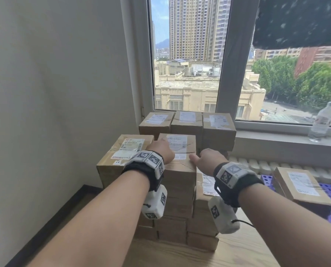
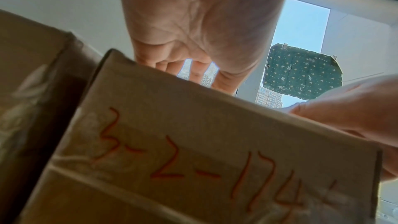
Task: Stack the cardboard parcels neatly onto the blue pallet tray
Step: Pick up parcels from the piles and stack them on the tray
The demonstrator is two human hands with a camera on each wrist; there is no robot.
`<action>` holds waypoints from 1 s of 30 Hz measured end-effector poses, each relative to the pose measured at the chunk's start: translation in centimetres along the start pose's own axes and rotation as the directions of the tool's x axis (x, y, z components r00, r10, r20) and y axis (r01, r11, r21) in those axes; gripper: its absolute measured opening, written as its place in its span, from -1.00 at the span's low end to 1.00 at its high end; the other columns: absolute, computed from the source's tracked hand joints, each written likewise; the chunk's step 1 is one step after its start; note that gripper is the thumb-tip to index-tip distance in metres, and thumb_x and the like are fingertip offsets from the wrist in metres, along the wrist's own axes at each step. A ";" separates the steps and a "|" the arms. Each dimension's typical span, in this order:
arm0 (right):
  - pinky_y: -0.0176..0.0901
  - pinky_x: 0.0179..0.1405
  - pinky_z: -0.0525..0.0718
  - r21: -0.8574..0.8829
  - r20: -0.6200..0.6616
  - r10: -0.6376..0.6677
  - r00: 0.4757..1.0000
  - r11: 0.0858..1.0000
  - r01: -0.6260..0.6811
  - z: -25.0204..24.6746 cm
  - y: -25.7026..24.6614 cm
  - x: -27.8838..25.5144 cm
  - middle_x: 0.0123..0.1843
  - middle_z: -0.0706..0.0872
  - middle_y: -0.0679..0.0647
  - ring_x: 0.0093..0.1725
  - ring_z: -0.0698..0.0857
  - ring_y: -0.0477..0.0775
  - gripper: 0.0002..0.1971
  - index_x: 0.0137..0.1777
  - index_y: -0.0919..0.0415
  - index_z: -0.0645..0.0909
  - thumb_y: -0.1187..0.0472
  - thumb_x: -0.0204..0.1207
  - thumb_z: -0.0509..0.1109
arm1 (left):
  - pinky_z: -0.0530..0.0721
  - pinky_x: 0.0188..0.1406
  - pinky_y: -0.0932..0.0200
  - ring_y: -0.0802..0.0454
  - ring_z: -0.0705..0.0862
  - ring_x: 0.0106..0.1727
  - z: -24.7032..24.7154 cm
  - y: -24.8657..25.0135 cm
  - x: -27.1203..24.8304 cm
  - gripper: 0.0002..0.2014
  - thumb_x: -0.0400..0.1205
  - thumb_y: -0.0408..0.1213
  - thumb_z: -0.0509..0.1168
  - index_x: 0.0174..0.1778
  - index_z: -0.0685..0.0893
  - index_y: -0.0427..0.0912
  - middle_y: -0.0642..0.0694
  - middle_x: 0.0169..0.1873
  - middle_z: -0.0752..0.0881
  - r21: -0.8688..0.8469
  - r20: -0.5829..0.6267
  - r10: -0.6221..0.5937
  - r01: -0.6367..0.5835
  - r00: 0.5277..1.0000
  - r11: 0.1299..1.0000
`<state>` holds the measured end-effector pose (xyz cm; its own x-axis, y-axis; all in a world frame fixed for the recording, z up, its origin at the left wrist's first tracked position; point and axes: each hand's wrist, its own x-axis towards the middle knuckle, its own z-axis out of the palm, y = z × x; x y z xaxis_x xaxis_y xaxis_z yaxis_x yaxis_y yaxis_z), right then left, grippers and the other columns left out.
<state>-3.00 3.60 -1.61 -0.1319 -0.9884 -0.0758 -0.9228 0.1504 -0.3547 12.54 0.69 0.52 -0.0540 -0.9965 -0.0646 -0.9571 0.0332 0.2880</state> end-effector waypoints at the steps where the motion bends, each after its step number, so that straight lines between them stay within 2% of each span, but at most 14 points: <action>1: -0.13 -0.42 0.38 0.012 0.005 0.002 1.000 1.000 -0.002 0.2 0.0 0.1 -0.28 0.57 0.00 -0.27 0.58 0.03 -0.54 -0.08 0.20 0.54 -0.20 0.69 0.09 | 0.59 0.29 -0.05 -0.23 0.57 0.36 0.1 0.0 0.0 -0.46 0.61 -0.28 0.18 0.56 0.34 -0.10 -0.21 0.38 0.57 -0.009 0.016 -0.011 0.011 1.000 1.000; 4: -0.12 -0.21 0.49 0.109 0.057 0.018 0.998 0.994 -0.024 0.9 -0.1 0.4 -0.18 0.64 0.07 -0.16 0.62 0.12 -0.47 0.10 0.28 0.61 -0.20 0.69 0.07 | 0.59 0.31 -0.07 -0.23 0.57 0.37 0.4 0.1 0.0 -0.43 0.61 -0.27 0.19 0.58 0.31 -0.10 -0.20 0.37 0.57 -0.036 0.043 -0.032 0.034 0.999 0.999; 6: -0.05 -0.08 0.61 0.192 0.089 0.025 0.996 0.980 -0.042 1.3 -0.5 0.4 -0.08 0.66 0.14 -0.12 0.63 0.16 -0.45 0.23 0.31 0.59 -0.19 0.69 0.07 | 0.58 0.33 -0.07 -0.23 0.55 0.39 0.4 0.2 0.0 -0.43 0.62 -0.26 0.20 0.59 0.30 -0.10 -0.20 0.40 0.55 -0.052 0.041 -0.033 0.035 0.999 0.998; 9: 0.03 0.12 0.69 0.281 0.085 0.027 0.996 0.958 -0.050 1.5 -0.9 0.0 0.03 0.64 0.15 -0.03 0.65 0.16 -0.51 0.23 0.29 0.58 -0.13 0.71 0.09 | 0.57 0.34 -0.08 -0.24 0.53 0.41 0.4 0.3 0.0 -0.43 0.61 -0.27 0.20 0.59 0.30 -0.09 -0.21 0.42 0.52 -0.077 0.049 -0.041 0.045 0.998 0.996; 11: -0.01 0.06 0.70 0.344 0.070 0.034 0.997 0.937 -0.056 1.4 -0.9 0.0 0.05 0.66 0.13 -0.03 0.66 0.14 -0.55 0.20 0.24 0.59 -0.14 0.69 0.13 | 0.56 0.24 -0.03 -0.22 0.56 0.38 0.1 0.3 -0.2 -0.46 0.62 -0.27 0.21 0.56 0.32 -0.10 -0.20 0.40 0.54 -0.093 0.048 -0.035 0.040 0.998 0.995; 13: -0.03 0.00 0.71 0.377 0.042 0.044 0.998 0.925 -0.057 0.8 -1.0 0.0 0.07 0.68 0.12 -0.04 0.68 0.12 -0.49 0.26 0.26 0.60 -0.17 0.66 0.15 | 0.55 0.17 0.03 -0.18 0.58 0.36 -0.4 0.4 -0.2 -0.48 0.64 -0.27 0.21 0.55 0.34 -0.11 -0.18 0.39 0.56 -0.116 0.041 -0.028 0.033 0.999 0.993; 18: -0.16 -0.24 0.47 0.326 -0.055 0.048 0.997 0.945 -0.028 -1.3 -1.0 -0.5 0.17 0.64 0.13 -0.03 0.57 0.10 -0.49 0.37 0.26 0.55 -0.15 0.69 0.12 | 0.60 0.33 -0.03 -0.18 0.60 0.35 -2.5 1.4 -0.7 -0.48 0.63 -0.30 0.19 0.55 0.34 -0.13 -0.18 0.39 0.59 -0.260 -0.008 -0.014 0.012 1.000 0.966; 20: -0.16 -0.21 0.49 0.358 -0.086 0.074 0.994 0.933 -0.038 -2.2 -0.7 -0.6 0.26 0.65 0.15 -0.01 0.55 0.11 -0.52 0.38 0.25 0.53 -0.10 0.68 0.15 | 0.59 0.33 0.02 -0.17 0.60 0.36 -3.3 1.7 -0.8 -0.49 0.65 -0.32 0.18 0.56 0.34 -0.11 -0.16 0.38 0.59 -0.321 -0.068 0.009 -0.030 0.998 0.947; 24: -0.05 0.10 0.60 0.492 -0.159 0.105 0.982 0.871 -0.014 -3.2 0.5 -0.8 0.24 0.67 0.07 0.08 0.63 0.09 -0.58 0.37 0.16 0.53 -0.05 0.61 0.27 | 0.57 0.23 0.08 -0.12 0.61 0.32 -4.2 1.8 -0.7 -0.43 0.64 -0.29 0.25 0.59 0.30 -0.08 -0.14 0.34 0.63 -0.513 -0.157 -0.007 -0.075 0.988 0.855; 26: 0.07 0.20 0.68 0.570 -0.199 0.120 0.973 0.821 0.015 -3.6 1.1 -1.2 0.22 0.71 0.03 0.13 0.70 0.11 -0.61 0.34 0.06 0.55 0.02 0.53 0.35 | 0.51 0.15 0.12 -0.13 0.56 0.38 -4.2 1.8 -0.5 -0.35 0.60 -0.32 0.32 0.62 0.26 -0.11 -0.16 0.42 0.55 -0.610 -0.162 -0.037 -0.071 0.986 0.789; 28: 0.10 0.13 0.75 0.621 -0.221 0.119 0.968 0.782 0.046 -4.0 1.7 -1.5 0.15 0.74 0.03 0.05 0.74 0.08 -0.65 0.28 0.00 0.55 0.13 0.48 0.37 | 0.45 0.08 0.17 -0.11 0.53 0.37 -4.0 1.8 -0.5 -0.26 0.57 -0.37 0.37 0.66 0.21 -0.15 -0.16 0.47 0.48 -0.708 -0.160 -0.055 -0.075 0.986 0.702; 30: 0.05 0.09 0.76 0.662 -0.241 0.132 0.961 0.746 0.064 -4.4 2.2 -2.3 0.11 0.74 0.03 0.02 0.74 0.06 -0.59 0.34 0.05 0.53 0.21 0.48 0.38 | 0.45 0.05 0.18 -0.06 0.53 0.19 -3.9 2.1 -0.5 -0.23 0.54 -0.38 0.42 0.65 0.22 -0.18 -0.15 0.42 0.51 -0.775 -0.147 -0.047 -0.086 0.988 0.626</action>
<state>-6.31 6.07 1.92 -0.3361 -0.9359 0.1050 -0.4574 0.0648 -0.8869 11.64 0.94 4.88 0.0334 -0.9974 0.0635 -0.3736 0.0465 0.9264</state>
